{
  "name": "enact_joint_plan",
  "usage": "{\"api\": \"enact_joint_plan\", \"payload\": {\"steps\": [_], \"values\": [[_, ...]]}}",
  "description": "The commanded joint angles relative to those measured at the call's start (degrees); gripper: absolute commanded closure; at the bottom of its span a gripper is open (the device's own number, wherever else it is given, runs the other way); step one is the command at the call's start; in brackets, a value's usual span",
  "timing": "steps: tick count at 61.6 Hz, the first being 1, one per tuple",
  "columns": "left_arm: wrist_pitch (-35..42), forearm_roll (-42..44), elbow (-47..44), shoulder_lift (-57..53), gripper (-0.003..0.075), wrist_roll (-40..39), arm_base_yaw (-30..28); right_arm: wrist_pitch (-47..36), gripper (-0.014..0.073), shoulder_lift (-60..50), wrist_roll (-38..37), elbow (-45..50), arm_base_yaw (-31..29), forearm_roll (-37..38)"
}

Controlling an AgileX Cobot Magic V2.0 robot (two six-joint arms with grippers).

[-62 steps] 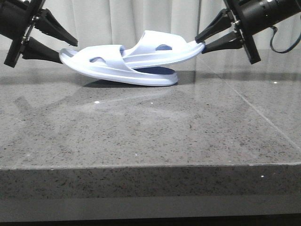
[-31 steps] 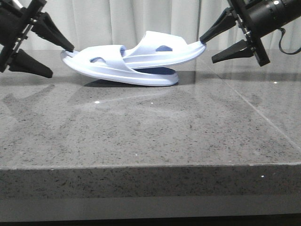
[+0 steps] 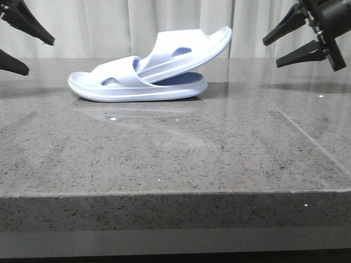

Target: Insert blue slippers together front up

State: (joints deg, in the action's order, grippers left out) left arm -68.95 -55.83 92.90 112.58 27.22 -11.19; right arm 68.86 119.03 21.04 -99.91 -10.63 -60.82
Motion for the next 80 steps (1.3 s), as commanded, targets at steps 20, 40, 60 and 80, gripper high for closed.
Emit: {"api": "enact_joint_plan", "payload": {"steps": [20,40,60,80], "values": [[-3.0,3.5,1.4,-10.6,0.0584,4.5,-0.4,-1.7,0.0326,-15.1,3.5,-1.7,0.0,17.0],[-1.5,5.6,-0.9,-18.8,0.0741,6.4,-0.3,-2.6,0.0701,-24.4,9.1,-0.2,3.6,18.1],[21.3,15.2,-19.3,-38.1,0.0741,7.1,3.4,-14.6,0.0701,-37.5,8.9,12.3,10.1,28.1],[41.9,19.3,-38.6,-55.5,0.0741,7.0,10.6,-39.4,0.0701,-56.4,9.0,37.9,13.0,33.1]]}}
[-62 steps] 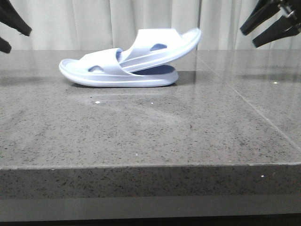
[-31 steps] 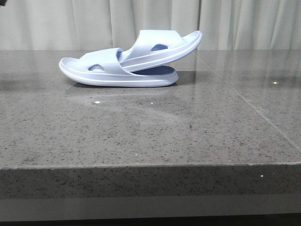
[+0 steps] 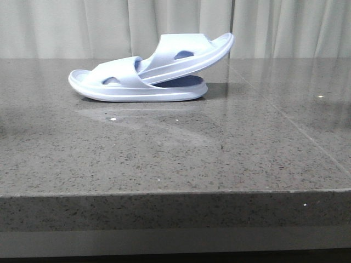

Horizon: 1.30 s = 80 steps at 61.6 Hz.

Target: Insert blue slippers together front up

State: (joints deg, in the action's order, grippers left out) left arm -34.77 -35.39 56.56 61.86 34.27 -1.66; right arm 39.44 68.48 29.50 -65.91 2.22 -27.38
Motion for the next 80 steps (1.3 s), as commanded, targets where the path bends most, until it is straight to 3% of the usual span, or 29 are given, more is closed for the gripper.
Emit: {"api": "enact_joint_plan", "payload": {"steps": [1,12,25,35,56,80], "values": [[8.5,-1.1,-3.5,-5.9,0.0741,-0.1,1.1,-11.0,0.0701,-7.0,0.5,5.5,0.2,-0.4],[16.6,-1.2,-14.0,-15.7,0.0741,-0.1,1.1,-22.1,0.0701,-16.6,0.5,17.6,0.3,-0.4],[22.8,-1.6,-24.8,-27.5,0.0741,-0.1,1.1,-27.1,0.0701,-25.9,0.5,28.2,0.9,-0.4],[22.6,-1.9,-30.2,-35.8,0.0741,-0.1,1.1,-28.4,0.0701,-33.6,0.5,34.5,3.4,-0.4],[22.5,-5.3,-35.3,-51.6,0.0741,-0.1,1.1,-31.6,0.0701,-47.6,0.7,42.7,5.7,-0.4],[21.3,-5.3,-35.5,-52.2,0.0741,-0.1,1.1,-32.7,0.0701,-49.3,0.7,43.7,5.7,-0.4]]}}
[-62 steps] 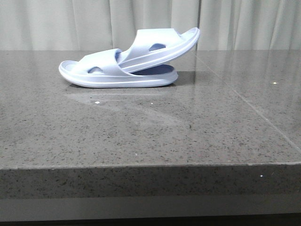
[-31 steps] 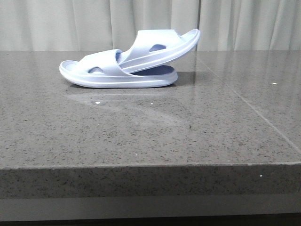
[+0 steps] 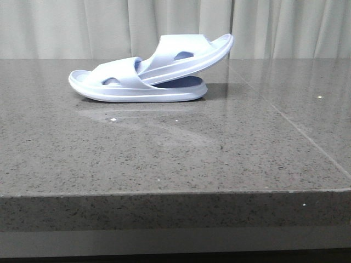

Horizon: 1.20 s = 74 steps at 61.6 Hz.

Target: Insert blue slippers together front up

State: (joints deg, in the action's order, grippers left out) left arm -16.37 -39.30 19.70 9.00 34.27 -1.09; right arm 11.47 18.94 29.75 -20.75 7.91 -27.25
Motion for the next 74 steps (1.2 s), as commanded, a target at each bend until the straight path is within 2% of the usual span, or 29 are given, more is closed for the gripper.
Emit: {"api": "enact_joint_plan", "payload": {"steps": [1,71,74], "values": [[2.9,-1.4,1.3,0.7,0.0741,-0.1,0.5,-4.7,0.0701,0.2,0.4,-1.5,0.0,-0.5],[2.9,-1.4,1.3,0.7,0.0741,-0.1,0.5,-4.5,0.0701,0.2,0.4,-1.5,0.0,-0.5],[4.7,-2.2,0.7,0.7,0.0741,-0.1,0.5,-4.5,0.0701,0.2,0.4,-1.5,0.0,-0.5]]}}
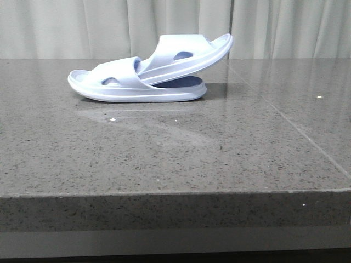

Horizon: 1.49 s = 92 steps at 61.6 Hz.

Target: Insert blue slippers together front up

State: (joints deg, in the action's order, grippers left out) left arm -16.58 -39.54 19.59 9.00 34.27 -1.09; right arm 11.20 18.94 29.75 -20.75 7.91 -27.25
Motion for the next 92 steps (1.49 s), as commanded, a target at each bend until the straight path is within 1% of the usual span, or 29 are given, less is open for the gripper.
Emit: {"api": "enact_joint_plan", "payload": {"steps": [1,5,8,10,14,19,25,32,37,43,53,56,63,71,80,83,92], "values": [[5.5,-2.4,0.6,0.7,0.0741,-0.1,0.5,-4.3,0.0701,0.2,0.4,-1.5,0.0,-0.5],[6.9,-2.6,-0.5,0.7,0.0741,-0.1,0.5,-4.3,0.0701,0.2,0.4,-1.5,0.0,-0.5],[6.6,-0.4,-0.9,0.7,0.0741,-1.7,0.5,-4.3,0.0701,0.2,0.4,-1.5,0.0,-0.5],[6.1,3.7,-0.9,0.7,0.0741,-5.7,0.5,-4.3,0.0701,0.2,0.4,-1.5,0.0,-0.5],[5.0,13.9,-0.9,0.7,0.0741,-16.9,0.5,-4.3,0.0701,0.2,0.4,-1.5,0.0,-0.5],[4.6,24.4,-1.1,0.7,0.0741,-26.9,1.0,-4.3,0.0701,0.2,0.4,-1.5,0.0,-0.5],[6.0,32.0,-1.8,0.7,0.0741,-32.0,2.9,-4.3,0.0701,0.2,0.4,-1.5,0.0,-0.5],[10.3,38.6,-3.4,0.6,0.0741,-36.1,5.6,-4.3,0.0701,0.2,0.4,-1.5,0.0,-0.5],[12.1,38.8,-4.7,0.4,0.0741,-36.1,7.2,-4.3,0.0701,0.2,0.4,-1.5,0.0,-0.5],[11.5,37.4,-5.4,0.0,0.0741,-36.0,7.3,-4.3,0.0701,0.2,0.4,-1.5,0.0,-0.5],[10.9,36.6,-7.0,-1.2,0.0741,-35.8,5.5,-4.3,0.0701,0.2,0.4,-1.5,0.0,-0.5],[10.9,35.6,-7.9,-2.1,0.0741,-34.6,4.8,-4.3,0.0701,0.2,0.4,-1.5,0.0,-0.5],[10.9,34.7,-11.1,-5.6,0.0741,-33.1,3.3,-4.3,0.0701,0.2,0.4,-1.5,0.0,-0.5],[10.9,34.8,-16.1,-10.4,0.0741,-33.1,3.2,-4.3,0.0701,0.2,0.4,-1.5,0.0,-0.5],[13.0,33.8,-20.2,-10.2,0.0741,-33.1,0.3,-4.3,0.0701,0.2,0.4,-1.5,0.0,-0.5],[11.7,33.5,-20.2,-10.2,0.0741,-33.1,-1.0,-4.3,0.0701,0.2,0.4,-1.5,0.0,-0.5],[13.0,34.0,-20.2,-10.2,0.0741,-33.1,-1.8,-4.3,0.0701,0.2,0.4,-1.5,0.0,-0.5]]}}
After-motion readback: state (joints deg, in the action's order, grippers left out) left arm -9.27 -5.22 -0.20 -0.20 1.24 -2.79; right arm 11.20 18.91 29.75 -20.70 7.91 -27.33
